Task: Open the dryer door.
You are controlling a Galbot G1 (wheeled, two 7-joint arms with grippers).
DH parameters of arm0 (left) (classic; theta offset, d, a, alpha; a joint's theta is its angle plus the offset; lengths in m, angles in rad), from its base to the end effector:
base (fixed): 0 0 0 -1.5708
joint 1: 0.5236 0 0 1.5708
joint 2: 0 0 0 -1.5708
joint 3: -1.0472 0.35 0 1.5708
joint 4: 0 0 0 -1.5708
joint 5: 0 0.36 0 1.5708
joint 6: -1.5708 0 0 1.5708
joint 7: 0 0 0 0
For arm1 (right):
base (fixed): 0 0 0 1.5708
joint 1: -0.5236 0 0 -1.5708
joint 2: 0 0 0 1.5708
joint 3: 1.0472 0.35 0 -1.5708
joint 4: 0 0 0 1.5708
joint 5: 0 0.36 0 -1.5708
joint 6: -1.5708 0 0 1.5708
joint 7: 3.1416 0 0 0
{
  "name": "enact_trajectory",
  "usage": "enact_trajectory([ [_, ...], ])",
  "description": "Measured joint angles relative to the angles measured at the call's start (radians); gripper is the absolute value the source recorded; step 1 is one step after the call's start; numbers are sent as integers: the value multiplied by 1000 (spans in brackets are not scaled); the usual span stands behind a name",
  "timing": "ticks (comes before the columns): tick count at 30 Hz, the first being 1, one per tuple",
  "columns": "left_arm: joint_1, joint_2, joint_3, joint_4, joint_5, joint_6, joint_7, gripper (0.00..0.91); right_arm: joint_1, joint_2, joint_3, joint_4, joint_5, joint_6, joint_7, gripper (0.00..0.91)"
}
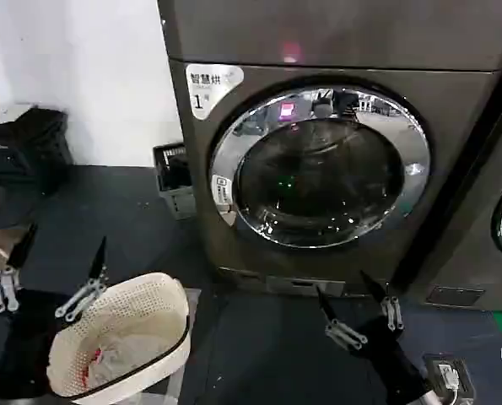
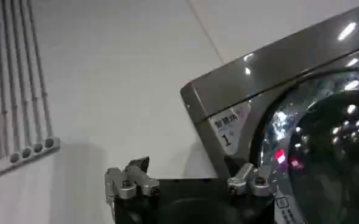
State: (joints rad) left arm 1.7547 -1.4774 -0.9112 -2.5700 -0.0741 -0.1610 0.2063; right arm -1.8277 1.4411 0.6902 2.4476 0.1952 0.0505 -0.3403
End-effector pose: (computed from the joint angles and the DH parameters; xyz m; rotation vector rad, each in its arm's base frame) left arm 0.1109 0.0777 -0.1477 0.0673 2.6640 0.4676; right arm 0.1137 -0.0473 -0.2079 -0.4967 2.9460 -0.0627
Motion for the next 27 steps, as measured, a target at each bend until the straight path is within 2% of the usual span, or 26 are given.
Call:
enact_trajectory([
  [4, 8, -1, 10, 0, 4, 9, -5, 907, 21, -10, 4, -3, 12, -20, -3, 907],
  [14, 24, 7, 47, 1, 47, 108, -15, 907, 162, -115, 30, -67, 133, -103, -17, 907],
  [27, 51, -12, 80, 1, 50, 105, -38, 907, 479, -333, -68, -279, 213, -130, -63, 907],
])
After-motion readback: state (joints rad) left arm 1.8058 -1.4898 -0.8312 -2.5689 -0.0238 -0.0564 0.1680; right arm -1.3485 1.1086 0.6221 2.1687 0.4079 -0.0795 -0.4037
